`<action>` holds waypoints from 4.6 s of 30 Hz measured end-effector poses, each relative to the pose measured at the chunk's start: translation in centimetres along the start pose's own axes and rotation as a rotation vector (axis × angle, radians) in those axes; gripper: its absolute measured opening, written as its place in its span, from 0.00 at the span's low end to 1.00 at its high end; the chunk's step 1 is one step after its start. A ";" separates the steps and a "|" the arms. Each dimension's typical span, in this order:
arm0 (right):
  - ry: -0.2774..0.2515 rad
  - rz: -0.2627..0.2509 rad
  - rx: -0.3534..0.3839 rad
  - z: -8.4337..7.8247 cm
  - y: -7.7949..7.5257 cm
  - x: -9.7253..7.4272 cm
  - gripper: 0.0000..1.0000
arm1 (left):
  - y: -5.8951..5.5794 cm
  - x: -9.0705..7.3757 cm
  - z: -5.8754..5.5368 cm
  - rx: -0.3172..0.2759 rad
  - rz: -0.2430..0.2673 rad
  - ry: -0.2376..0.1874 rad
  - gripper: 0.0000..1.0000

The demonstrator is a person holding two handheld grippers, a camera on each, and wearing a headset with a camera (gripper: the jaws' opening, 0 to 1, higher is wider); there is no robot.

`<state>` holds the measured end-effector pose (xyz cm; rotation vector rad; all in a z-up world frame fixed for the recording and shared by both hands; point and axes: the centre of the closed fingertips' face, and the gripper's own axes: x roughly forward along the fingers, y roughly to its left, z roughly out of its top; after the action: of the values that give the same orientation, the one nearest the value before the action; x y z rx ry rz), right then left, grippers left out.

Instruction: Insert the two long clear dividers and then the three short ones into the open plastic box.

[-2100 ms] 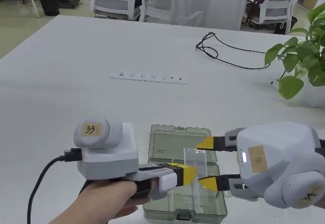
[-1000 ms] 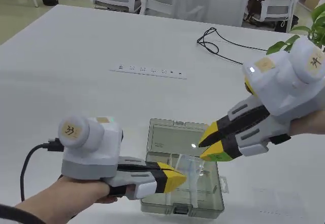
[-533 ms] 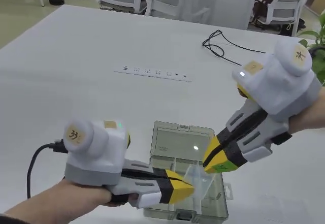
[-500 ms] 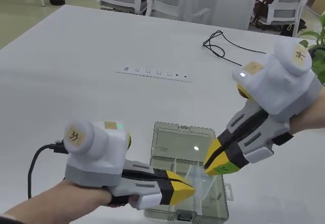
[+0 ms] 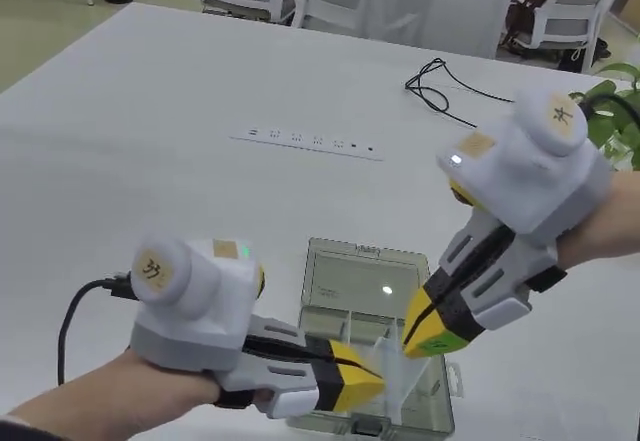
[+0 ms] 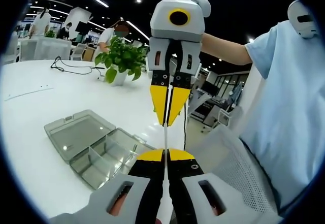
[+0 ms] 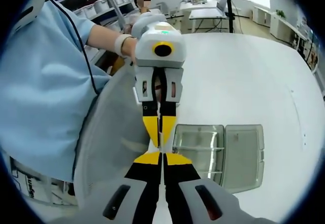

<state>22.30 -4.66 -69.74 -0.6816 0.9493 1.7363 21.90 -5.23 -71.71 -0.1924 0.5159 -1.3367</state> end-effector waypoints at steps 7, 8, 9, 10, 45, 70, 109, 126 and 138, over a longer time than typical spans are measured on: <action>0.021 -0.034 0.009 0.3 -0.7 0.3 0.02 | 0.6 -0.7 -0.3 0.023 0.040 0.007 0.00; 0.032 -0.036 0.022 0.3 -0.6 0.4 0.02 | 0.8 -0.7 -0.4 0.025 0.050 0.007 0.00; 0.033 -0.040 0.020 0.4 -0.6 0.5 0.02 | 0.8 -0.8 -0.4 0.022 0.052 0.007 0.00; 0.037 -0.050 0.022 0.5 -0.7 0.5 0.02 | 1.1 -0.9 -0.6 0.020 0.071 0.007 0.00; 0.113 -0.204 0.007 1.2 -6.7 3.3 0.02 | 6.3 -6.4 -3.1 0.010 0.430 0.001 1.00; 0.149 -0.195 0.011 0.0 -7.2 5.0 0.02 | 6.5 -6.6 -4.0 -0.016 0.429 0.007 1.00; 0.116 -0.257 0.045 -1.0 -8.3 8.4 0.02 | 6.2 -6.4 -4.5 -0.025 0.420 0.024 0.97; 0.162 -0.236 0.049 -1.4 -8.5 9.3 0.02 | 6.3 -6.5 -4.5 -0.010 0.413 0.042 0.97; 0.193 -0.247 0.042 -1.7 -8.6 9.7 0.02 | 6.5 -6.3 -4.2 -0.007 0.412 0.037 0.97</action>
<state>27.16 0.35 -80.82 -0.9118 0.9850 1.4490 24.76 3.04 -76.60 -0.0613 0.5571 -0.9379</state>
